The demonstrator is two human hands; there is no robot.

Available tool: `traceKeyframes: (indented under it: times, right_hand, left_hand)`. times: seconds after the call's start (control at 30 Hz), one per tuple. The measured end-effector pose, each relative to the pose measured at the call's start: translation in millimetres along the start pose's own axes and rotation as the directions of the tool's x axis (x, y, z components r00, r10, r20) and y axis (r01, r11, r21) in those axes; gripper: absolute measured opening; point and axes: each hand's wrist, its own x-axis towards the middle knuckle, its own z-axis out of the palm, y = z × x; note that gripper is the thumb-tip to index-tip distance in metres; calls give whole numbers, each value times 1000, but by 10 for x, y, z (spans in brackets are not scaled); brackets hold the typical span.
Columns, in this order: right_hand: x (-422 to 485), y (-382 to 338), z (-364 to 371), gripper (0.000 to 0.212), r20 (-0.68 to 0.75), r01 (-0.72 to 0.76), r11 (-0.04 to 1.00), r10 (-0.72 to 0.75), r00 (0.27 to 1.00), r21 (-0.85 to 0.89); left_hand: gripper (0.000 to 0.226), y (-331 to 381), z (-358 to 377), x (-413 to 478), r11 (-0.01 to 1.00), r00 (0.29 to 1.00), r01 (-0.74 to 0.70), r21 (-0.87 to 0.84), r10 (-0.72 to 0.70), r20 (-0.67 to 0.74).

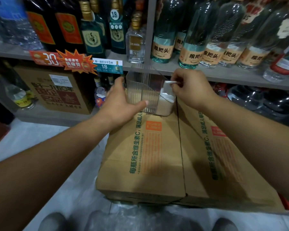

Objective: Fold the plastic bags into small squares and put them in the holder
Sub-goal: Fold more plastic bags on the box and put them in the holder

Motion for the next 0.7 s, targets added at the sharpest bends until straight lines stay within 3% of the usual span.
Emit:
traceKeyframes:
  times: [0.23,0.53,0.63,0.7]
  right_hand:
    - [-41,22,-7,6,123,114,992,-108,987,-46]
    - [83,12,-34,8,369,-156,984,114,922,86]
    - [52,-9,-76,4,375,-185,974,124,919,129]
    - [-9,-43,-102,13,361,-157,982,107,926,110]
  left_hand:
    - [98,-90,80,-1,999,999,-38,14,38,26]
    - [96,-127,141,29,998,998,-53,-16,53,34]
    - [96,-133,155,36,998,998,-56,-25,56,29]
    - [91,-150,163,43,998,998,-60,-30,61,23]
